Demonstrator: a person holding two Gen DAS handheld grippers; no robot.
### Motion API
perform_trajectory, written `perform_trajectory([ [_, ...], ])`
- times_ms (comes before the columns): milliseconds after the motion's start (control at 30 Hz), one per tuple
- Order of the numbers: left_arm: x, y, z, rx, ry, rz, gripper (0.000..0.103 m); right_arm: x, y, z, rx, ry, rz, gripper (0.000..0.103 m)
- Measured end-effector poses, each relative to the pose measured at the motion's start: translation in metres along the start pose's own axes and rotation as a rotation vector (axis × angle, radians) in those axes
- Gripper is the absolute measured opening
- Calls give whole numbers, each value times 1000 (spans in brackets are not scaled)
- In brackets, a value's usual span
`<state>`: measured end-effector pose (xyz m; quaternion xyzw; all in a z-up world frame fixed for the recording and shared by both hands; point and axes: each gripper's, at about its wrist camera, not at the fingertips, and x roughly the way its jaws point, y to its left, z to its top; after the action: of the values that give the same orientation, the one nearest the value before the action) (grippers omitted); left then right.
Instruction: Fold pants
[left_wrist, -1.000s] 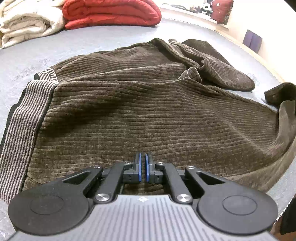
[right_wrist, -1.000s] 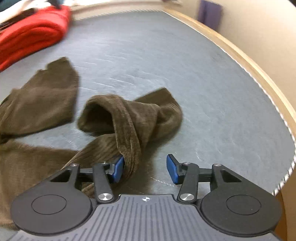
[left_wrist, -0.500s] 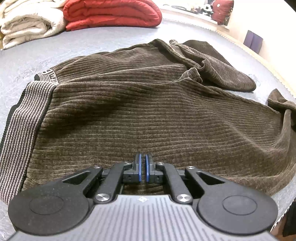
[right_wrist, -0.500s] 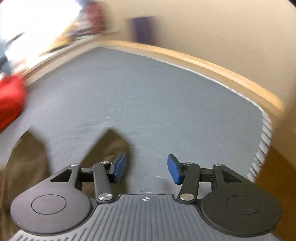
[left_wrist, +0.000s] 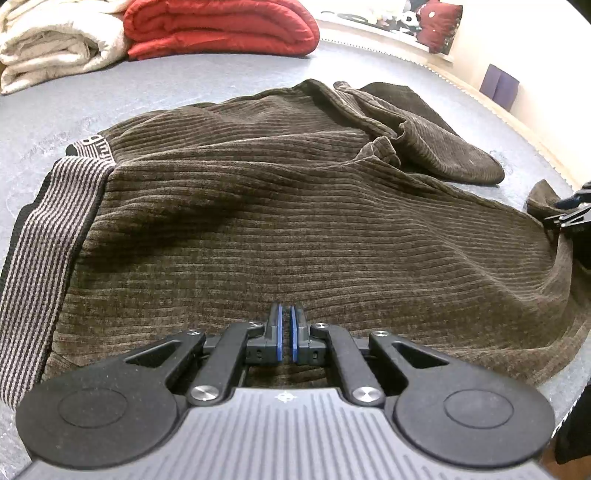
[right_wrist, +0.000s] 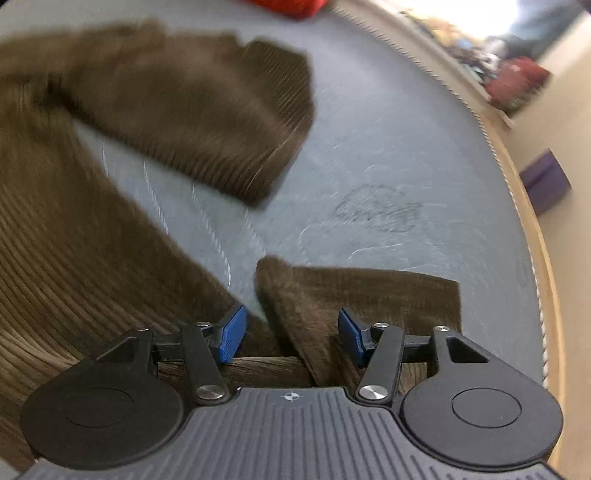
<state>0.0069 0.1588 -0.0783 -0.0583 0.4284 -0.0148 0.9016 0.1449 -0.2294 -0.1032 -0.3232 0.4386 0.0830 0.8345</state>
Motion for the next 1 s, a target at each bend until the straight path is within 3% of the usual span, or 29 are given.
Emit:
perform_trajectory([
  [33,0,1,0,-8,1,-3,5,2,-1,1,5,5,-10,23],
  [67,0,2,0,-14,1,-3,5,-1,-10,1,34,5,-8,9],
  [133,0,0,0,-9,-1,3,5,-20,-35,2,159,-78,-3,8],
  [200,0,-2,-1,-3,-5,11,5,-54,-83,-8,385,-218,-61,7],
  [267,0,-3,-1,-2,-8,17,5,-90,-146,-46,723,-366,-145,7],
  [333,0,-4,-1,-2,-9,23,5,-108,-189,-101,999,-406,-256,7],
  [400,0,-5,-1,3,-11,28,5,-101,-222,-166,1260,-310,-276,7],
  [467,0,-6,0,4,-9,27,5,-74,-236,-226,1466,-121,-209,7],
  [533,0,-5,1,-3,-5,21,5,-46,-234,-269,1575,81,-183,6],
  [600,0,-4,1,-17,-3,20,5,-22,-227,-301,1679,192,-121,6],
  [733,-3,-5,-1,-10,-3,19,5,-21,-229,-309,1726,125,-101,6],
  [833,-6,-5,-3,-5,2,-6,6,-47,-232,-300,1741,12,-221,5],
  [900,-6,-6,-4,0,3,-6,6,-43,-230,-298,1740,83,-287,6],
  [967,-7,-7,-5,8,2,-3,6,-26,-229,-300,1760,224,-245,7],
  [1000,-7,-7,-5,13,2,-2,6,-25,-229,-301,1771,258,-269,8],
])
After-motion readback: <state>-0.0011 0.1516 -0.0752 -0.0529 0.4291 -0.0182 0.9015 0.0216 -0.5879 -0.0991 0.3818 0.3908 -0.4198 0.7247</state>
